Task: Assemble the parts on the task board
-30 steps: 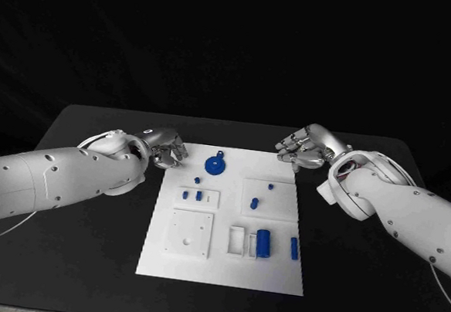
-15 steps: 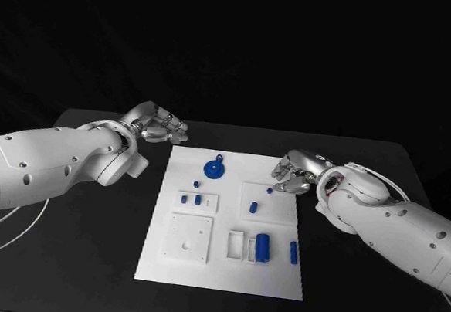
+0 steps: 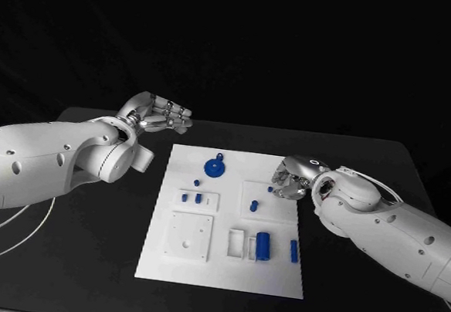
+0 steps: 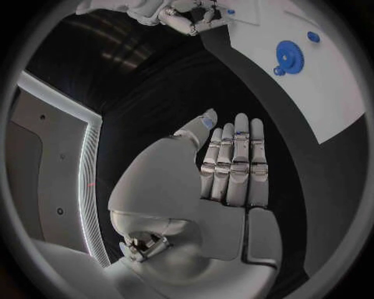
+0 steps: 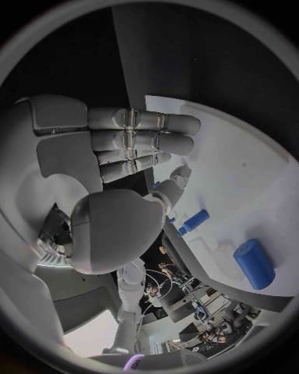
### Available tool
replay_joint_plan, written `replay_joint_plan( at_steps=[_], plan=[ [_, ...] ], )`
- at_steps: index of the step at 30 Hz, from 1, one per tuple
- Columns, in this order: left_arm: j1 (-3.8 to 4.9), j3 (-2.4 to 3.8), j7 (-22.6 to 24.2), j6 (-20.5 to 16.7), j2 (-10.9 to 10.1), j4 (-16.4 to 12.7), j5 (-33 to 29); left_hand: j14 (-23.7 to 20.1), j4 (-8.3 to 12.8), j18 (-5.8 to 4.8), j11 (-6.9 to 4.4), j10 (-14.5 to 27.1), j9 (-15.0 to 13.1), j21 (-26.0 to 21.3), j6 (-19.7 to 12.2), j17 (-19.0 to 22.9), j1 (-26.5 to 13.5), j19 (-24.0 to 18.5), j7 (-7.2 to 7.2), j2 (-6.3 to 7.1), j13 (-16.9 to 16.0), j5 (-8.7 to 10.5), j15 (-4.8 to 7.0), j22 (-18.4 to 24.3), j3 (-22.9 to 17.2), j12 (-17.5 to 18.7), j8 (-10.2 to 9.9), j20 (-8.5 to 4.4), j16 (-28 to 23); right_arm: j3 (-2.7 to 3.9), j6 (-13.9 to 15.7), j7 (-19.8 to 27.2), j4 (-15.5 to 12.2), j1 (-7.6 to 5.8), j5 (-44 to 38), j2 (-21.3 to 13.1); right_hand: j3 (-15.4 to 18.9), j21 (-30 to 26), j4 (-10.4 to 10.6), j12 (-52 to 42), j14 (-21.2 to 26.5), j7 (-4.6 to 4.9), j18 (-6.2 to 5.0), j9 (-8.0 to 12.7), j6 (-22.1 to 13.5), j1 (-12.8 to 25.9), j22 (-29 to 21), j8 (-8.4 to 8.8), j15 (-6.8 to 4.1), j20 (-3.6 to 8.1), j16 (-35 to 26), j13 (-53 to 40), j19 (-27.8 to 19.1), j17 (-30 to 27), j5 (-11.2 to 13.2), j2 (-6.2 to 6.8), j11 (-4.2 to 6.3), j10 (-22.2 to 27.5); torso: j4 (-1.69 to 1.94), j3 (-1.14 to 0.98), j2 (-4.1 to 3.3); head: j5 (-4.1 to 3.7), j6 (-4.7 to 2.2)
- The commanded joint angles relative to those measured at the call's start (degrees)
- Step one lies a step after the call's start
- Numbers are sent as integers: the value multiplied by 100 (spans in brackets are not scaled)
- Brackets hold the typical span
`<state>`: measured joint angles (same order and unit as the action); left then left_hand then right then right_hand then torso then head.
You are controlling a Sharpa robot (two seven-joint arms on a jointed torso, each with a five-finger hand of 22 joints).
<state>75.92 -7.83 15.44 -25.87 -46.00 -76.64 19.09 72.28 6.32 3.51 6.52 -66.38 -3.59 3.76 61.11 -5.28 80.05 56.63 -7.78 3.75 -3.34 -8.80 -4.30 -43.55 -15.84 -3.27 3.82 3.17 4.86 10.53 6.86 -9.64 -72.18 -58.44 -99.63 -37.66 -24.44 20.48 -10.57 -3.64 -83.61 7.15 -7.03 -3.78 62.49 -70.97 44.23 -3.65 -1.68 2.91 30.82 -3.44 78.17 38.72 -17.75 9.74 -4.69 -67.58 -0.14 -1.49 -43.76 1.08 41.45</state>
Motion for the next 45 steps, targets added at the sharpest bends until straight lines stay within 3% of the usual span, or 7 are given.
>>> replay_joint_plan(
  at_steps=[1, 8, 22, 27, 29, 35, 45],
  plan=[
    [18, 7, 210, -91, -7, -22, -236, 42, 21, -67, 0, 33, -2, 14, 14, -16, -29, 54, -6, -24, 4, -6, 10, 51, 39, -15, 0, -9, -32, -13, -165, -54, -39, 11, -143, 19, -67, -32, 9, 27, 46, -10, -94, 3, 42, 11, 36, 8, -16, -5, 51, 4, 43, 13, 11, 47, 23, -55, -4, -11, -4, 5, 13],
    [25, 8, 209, -87, -10, -15, -244, 57, 28, -72, -2, 32, -2, 20, 18, -34, -29, 75, -5, -31, 3, -5, 17, 110, 51, -16, 0, -18, -24, -85, -147, -24, -45, 20, -118, 64, -249, -5, -29, 27, 75, -22, -95, 3, 98, 2, 172, 7, -30, 12, 101, 4, 13, 25, 66, 23, 42, -131, 0, -9, -4, 26, 33],
    [35, 9, 171, -46, 0, -9, -245, 64, 30, -75, 0, 42, -2, 22, 19, -43, -30, 82, -4, -36, 4, 1, 20, 128, 59, -14, 0, -22, -17, -176, 5, -45, -52, 27, -138, 159, -873, 235, -96, 22, 20, -83, -71, -1, 318, -37, 660, 2, -107, 95, 221, -6, -59, 106, 476, -87, 163, -555, -3, -5, 0, 27, 60],
    [38, 9, 158, -40, 4, -8, -245, 64, 30, -75, 0, 42, -2, 22, 19, -43, -30, 82, -4, -36, 4, 1, 20, 128, 59, -14, 0, -22, -17, -244, -14, -71, -24, 28, -192, 195, -879, 259, -95, 19, -13, -143, -48, -12, 554, -97, 725, -12, -139, 117, 256, -10, -28, 128, 606, -195, 228, -736, -3, -5, 2, 29, 71],
    [39, 9, 152, -37, 3, -8, -245, 68, 32, -76, 1, 46, -2, 24, 15, -48, -27, 88, -6, -39, 3, 0, 23, 136, 63, -15, -1, -24, -12, -270, -9, -93, -15, 30, -229, 208, -906, 281, -117, 20, -33, -168, -27, -12, 662, -145, 756, -8, -157, 137, 273, -12, 4, 138, 769, -259, 258, -827, -5, -6, 3, 29, 74],
    [41, 9, 135, -32, 3, 0, -245, 68, 32, -76, 1, 46, -2, 24, 15, -48, -27, 88, -6, -39, 3, 0, 23, 136, 63, -15, -1, -24, -12, -308, 83, -201, 1, 36, -359, 230, -998, 346, -165, 18, -68, -218, 18, -10, 866, -148, 864, -4, -187, 181, 378, -16, 74, 206, 878, -331, 314, -999, -7, -6, 5, 33, 77],
    [44, 9, 108, -46, 12, 26, -245, 62, 42, -77, 8, 68, -2, 25, 10, -55, -19, 91, -8, -39, 4, -2, 21, 150, 72, -13, -1, -27, -11, -327, 129, -350, 36, 38, -537, 254, -1036, 417, -226, 19, -29, -267, 49, -9, 1049, -64, 1075, 0, -223, 223, 616, -18, 111, 336, 831, -339, 365, -1144, -6, -6, 6, 27, 73]
  ],
)
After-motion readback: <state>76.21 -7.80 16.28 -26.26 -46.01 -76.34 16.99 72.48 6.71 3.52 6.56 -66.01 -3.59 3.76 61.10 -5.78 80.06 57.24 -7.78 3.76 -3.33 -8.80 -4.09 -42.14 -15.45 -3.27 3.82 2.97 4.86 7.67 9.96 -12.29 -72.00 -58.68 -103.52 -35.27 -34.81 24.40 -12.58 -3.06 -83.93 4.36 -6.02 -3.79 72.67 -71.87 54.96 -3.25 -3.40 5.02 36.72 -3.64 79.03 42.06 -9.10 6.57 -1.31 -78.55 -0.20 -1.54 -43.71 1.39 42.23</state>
